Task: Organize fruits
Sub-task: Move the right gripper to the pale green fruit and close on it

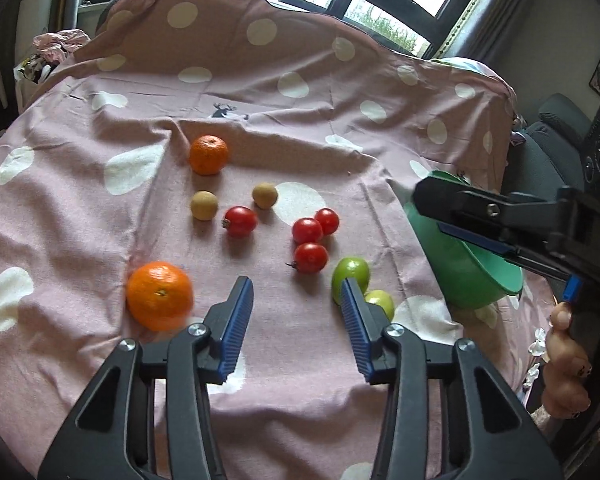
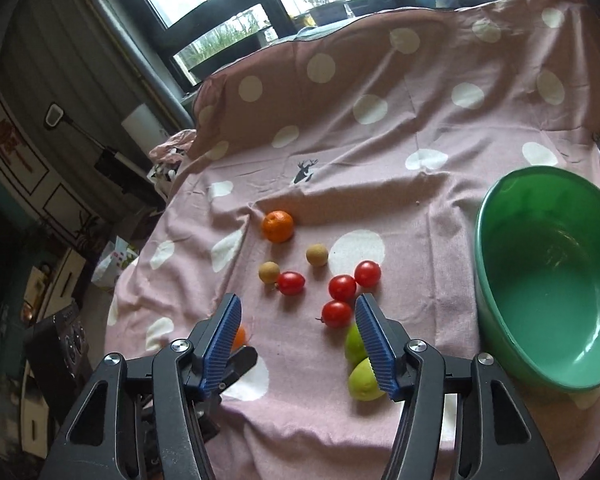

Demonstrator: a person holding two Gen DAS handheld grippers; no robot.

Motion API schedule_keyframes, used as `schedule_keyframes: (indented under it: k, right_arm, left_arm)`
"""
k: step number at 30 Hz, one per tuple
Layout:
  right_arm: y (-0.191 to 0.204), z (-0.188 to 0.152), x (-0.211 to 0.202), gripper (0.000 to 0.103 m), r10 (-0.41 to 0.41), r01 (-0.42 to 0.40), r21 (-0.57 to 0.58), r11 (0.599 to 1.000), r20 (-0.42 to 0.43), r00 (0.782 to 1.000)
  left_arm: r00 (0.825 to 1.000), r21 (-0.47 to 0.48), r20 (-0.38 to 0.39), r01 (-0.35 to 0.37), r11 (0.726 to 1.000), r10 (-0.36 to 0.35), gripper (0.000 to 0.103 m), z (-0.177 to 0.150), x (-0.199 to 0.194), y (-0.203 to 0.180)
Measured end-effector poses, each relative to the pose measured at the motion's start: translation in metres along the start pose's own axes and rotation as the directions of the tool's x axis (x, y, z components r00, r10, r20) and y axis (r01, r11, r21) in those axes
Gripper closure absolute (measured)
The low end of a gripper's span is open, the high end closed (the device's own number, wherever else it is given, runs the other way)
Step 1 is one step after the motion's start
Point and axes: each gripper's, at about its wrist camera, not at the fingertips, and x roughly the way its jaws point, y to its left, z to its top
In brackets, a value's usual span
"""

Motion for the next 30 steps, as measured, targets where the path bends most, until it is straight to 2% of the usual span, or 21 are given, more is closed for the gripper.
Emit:
schedule_keyframes:
  k: [2,5,10,15,24,30]
  right_arm:
    - [-0.007,-0.006,0.009,0.058,-0.041,0.041,0.007,0.999,-0.022,0.999]
    - [-0.02,-0.015,0.029,0.069,-0.071,0.074,0.03,0.997,-0.107,0.992]
    - [-0.034,-0.025,0.039,0.069,-0.068,0.078,0.054,0.995,-0.167,0.984]
    - [-0.045,-0.029,0.049,0.068,-0.06,0.079,0.082,0.994,-0.21,0.976]
    - [-0.055,-0.031,0.057,0.068,-0.106,0.128,0.088,0.988,-0.226,0.968]
    - [-0.057,-0.033,0.061,0.068,-0.131,0.152,0.073,0.986,-0.239,0.962]
  left_arm:
    - [0.998,0.002,-0.038,0.046,0.999,-0.046,0.064,-0.004,0.012,-0.009]
    - [0.992,-0.006,-0.085,0.088,0.996,-0.088,0.068,-0.01,0.027,-0.018]
    - [0.982,-0.022,-0.129,0.133,0.991,-0.135,0.07,-0.015,0.041,-0.028]
    - [0.978,-0.013,-0.159,0.137,0.99,-0.137,0.071,-0.019,0.049,-0.033]
    - [0.965,-0.038,-0.209,0.155,0.987,-0.159,0.071,-0.022,0.066,-0.033]
    - [0.968,-0.028,-0.202,0.147,0.989,-0.15,0.069,-0.023,0.07,-0.038]
